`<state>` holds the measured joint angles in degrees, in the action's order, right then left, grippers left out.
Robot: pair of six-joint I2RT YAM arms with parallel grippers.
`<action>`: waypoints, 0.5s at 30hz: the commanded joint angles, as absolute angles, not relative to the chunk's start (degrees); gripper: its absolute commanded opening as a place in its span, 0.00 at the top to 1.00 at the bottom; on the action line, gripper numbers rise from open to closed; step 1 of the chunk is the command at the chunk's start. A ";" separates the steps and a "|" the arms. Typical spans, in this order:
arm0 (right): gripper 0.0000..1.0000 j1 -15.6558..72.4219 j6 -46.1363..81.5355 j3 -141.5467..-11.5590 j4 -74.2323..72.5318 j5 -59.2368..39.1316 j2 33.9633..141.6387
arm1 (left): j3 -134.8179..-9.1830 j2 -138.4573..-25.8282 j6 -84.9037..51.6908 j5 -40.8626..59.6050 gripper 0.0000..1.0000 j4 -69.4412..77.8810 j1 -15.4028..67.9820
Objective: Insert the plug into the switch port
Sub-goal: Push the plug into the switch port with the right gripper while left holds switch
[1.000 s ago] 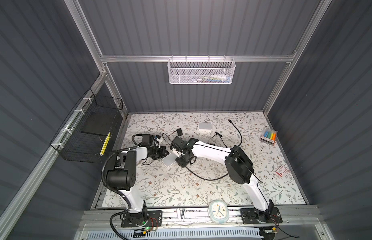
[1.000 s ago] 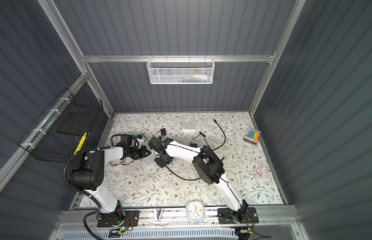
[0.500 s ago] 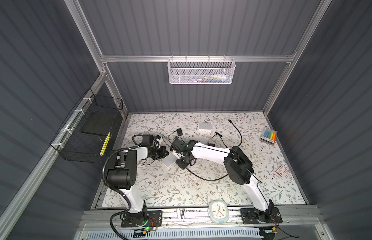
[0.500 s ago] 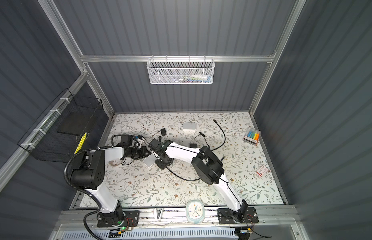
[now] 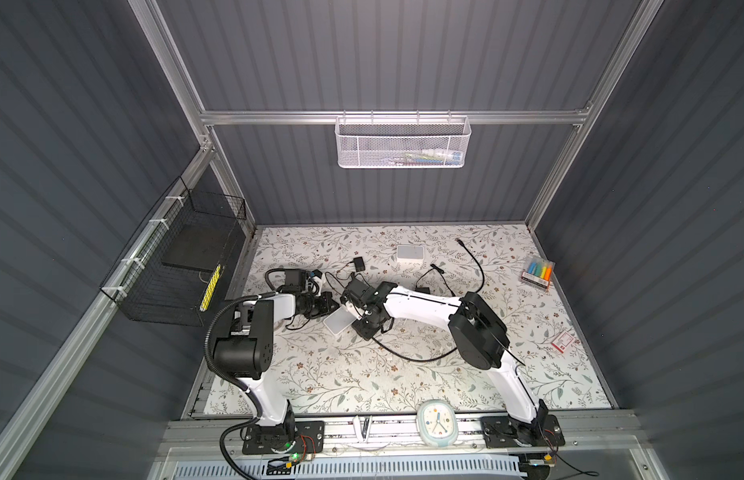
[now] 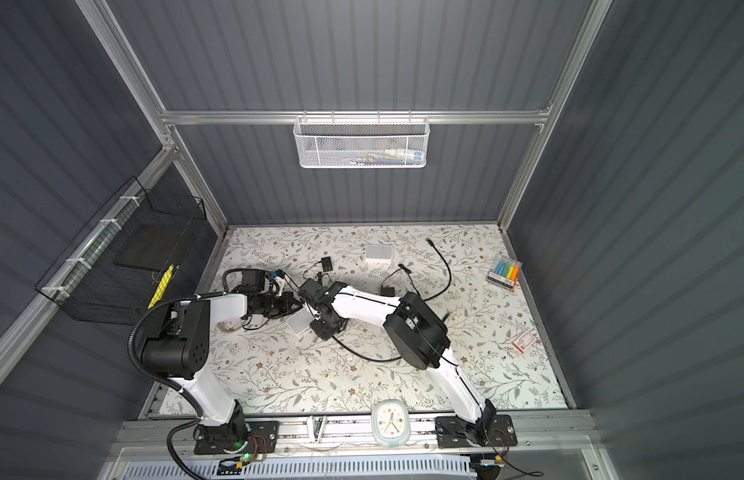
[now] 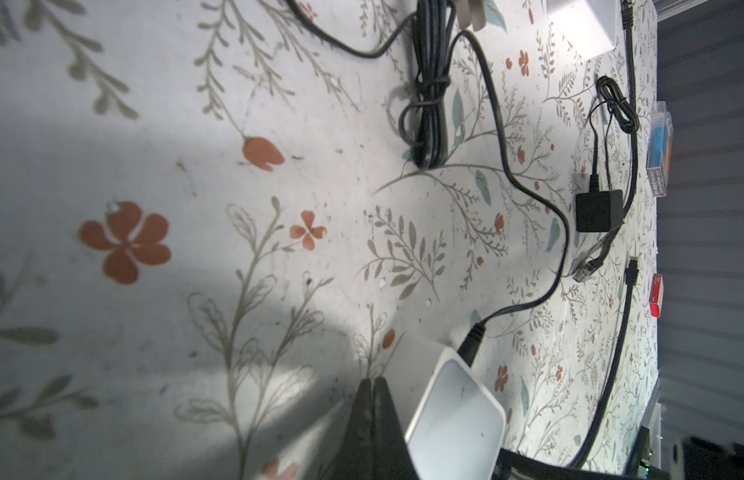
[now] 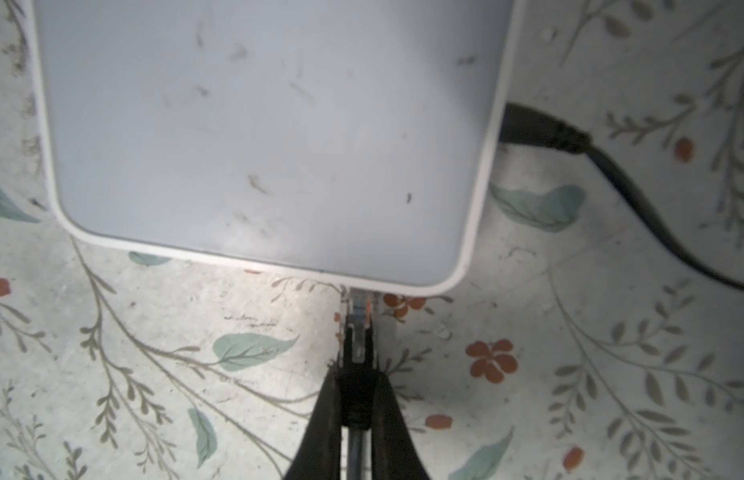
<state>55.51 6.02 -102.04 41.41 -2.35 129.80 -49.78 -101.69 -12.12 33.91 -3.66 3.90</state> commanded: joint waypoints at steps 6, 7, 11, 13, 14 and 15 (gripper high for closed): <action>1.00 55.81 6.15 -104.67 43.02 -0.38 130.61 | -49.26 -102.39 -12.13 36.28 1.00 -2.75 3.56; 1.00 55.80 6.17 -104.72 42.98 -0.30 130.53 | -49.26 -102.65 -12.13 36.46 1.00 -2.64 3.53; 1.00 55.77 6.49 -105.42 42.98 -0.26 130.90 | -49.19 -103.18 -12.39 36.94 1.00 -2.12 3.52; 1.00 55.79 6.73 -105.56 42.82 -0.48 131.19 | -49.22 -103.12 -12.39 37.12 1.00 -2.11 3.52; 1.00 55.79 6.85 -105.56 42.66 -0.52 131.31 | -49.19 -103.05 -12.39 37.11 1.00 -2.11 3.52; 1.00 55.75 6.86 -105.64 42.63 -0.61 131.54 | -49.21 -102.98 -12.39 37.16 1.00 -2.11 3.52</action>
<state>55.53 6.11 -103.96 42.00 -1.08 129.86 -49.76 -102.24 -12.23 35.53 -2.24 3.79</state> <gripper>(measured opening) 0.119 0.048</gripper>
